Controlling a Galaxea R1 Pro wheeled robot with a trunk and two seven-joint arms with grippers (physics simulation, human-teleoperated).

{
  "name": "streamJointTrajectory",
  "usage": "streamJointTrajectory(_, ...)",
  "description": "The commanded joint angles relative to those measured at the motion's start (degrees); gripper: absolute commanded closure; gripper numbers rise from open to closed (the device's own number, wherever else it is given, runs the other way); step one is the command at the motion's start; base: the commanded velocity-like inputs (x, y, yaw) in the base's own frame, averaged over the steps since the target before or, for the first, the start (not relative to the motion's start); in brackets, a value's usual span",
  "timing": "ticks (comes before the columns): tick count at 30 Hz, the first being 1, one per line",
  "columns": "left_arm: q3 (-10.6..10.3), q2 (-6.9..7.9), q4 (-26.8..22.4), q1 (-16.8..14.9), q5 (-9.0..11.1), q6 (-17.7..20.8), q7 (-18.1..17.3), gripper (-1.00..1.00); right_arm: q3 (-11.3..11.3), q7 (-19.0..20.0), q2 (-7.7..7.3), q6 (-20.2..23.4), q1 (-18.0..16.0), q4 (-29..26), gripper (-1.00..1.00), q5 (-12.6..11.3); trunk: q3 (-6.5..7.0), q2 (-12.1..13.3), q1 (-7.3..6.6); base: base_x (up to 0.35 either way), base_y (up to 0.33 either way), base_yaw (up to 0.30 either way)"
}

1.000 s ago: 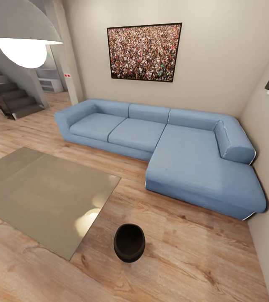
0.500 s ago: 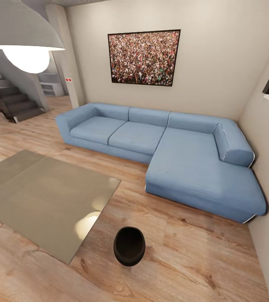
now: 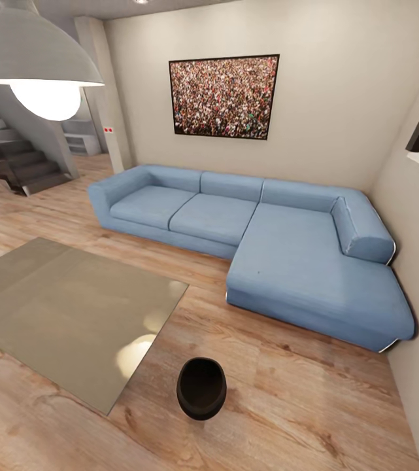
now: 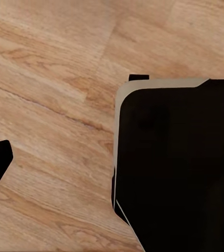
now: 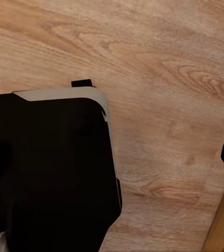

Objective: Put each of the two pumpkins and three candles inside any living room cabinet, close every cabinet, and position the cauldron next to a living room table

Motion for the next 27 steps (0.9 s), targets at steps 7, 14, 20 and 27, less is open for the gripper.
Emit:
streamJointTrajectory(7, -0.4, 0.06, 0.0, 0.0, 0.4, -0.1, 0.3, -1.0, 0.5, -0.2, -0.13, -0.1, 0.0, 0.0, -1.0, -0.5, -0.04, -0.1, 0.03, 0.0, 0.0, 0.0)
streamJointTrajectory(14, -0.3, 0.0, -0.2, 0.0, 0.6, -0.2, 0.1, -1.0, 0.2, -0.2, -0.24, 0.0, -0.1, 0.0, -1.0, -0.5, -0.04, -0.1, 0.03, 0.0, 0.0, 0.0)
streamJointTrajectory(20, -0.2, -0.03, -0.2, 0.0, 0.5, -0.2, -0.1, -1.0, -0.7, -0.3, -0.76, 0.1, -0.1, 0.0, -1.0, -0.2, -0.04, -0.1, 0.03, 0.0, 0.0, 0.0)
streamJointTrajectory(27, -0.2, 0.01, -0.2, 0.0, 0.5, -0.2, -0.1, -1.0, -0.9, -0.2, -1.01, 0.2, -0.1, 0.0, -1.0, 0.2, -0.04, -0.1, 0.03, 0.0, 0.0, 0.0)
